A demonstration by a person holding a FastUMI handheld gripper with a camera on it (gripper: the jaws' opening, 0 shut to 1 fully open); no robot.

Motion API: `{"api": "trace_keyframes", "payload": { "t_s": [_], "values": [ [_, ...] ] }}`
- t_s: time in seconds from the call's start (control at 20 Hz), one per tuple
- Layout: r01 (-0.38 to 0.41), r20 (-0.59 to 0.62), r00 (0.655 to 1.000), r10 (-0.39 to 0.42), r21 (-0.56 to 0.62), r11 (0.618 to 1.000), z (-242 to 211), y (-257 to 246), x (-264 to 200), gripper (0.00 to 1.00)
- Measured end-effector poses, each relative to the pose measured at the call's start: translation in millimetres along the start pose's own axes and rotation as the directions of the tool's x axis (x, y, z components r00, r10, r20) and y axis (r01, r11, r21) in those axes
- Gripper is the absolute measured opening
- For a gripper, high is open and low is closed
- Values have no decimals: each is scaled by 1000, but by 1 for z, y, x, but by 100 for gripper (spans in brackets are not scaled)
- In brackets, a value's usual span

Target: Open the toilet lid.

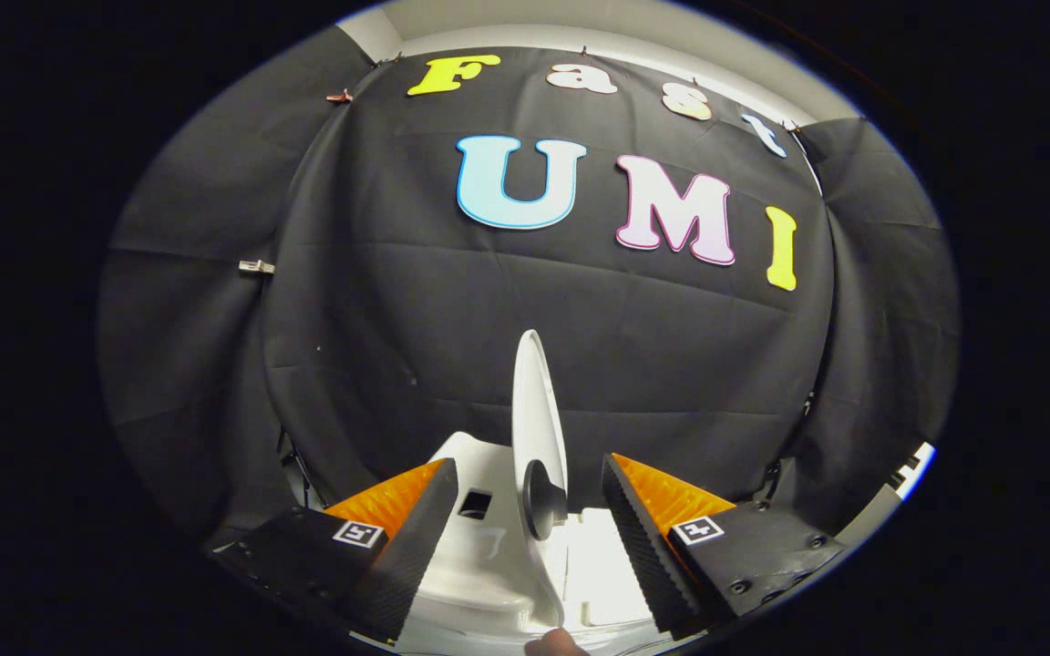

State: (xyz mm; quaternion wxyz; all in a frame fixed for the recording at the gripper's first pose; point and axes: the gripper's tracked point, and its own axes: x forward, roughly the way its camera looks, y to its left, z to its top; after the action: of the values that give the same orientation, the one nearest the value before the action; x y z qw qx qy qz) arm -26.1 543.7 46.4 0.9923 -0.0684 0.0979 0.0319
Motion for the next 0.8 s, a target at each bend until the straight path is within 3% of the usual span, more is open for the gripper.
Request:
{"api": "trace_keyframes", "payload": {
  "t_s": [0.45,0.8],
  "values": [
    [-112,71,992,105,102,989,46,-14,-30,98],
    [-122,155,983,102,124,985,77,-91,-30,99]
  ]
}}
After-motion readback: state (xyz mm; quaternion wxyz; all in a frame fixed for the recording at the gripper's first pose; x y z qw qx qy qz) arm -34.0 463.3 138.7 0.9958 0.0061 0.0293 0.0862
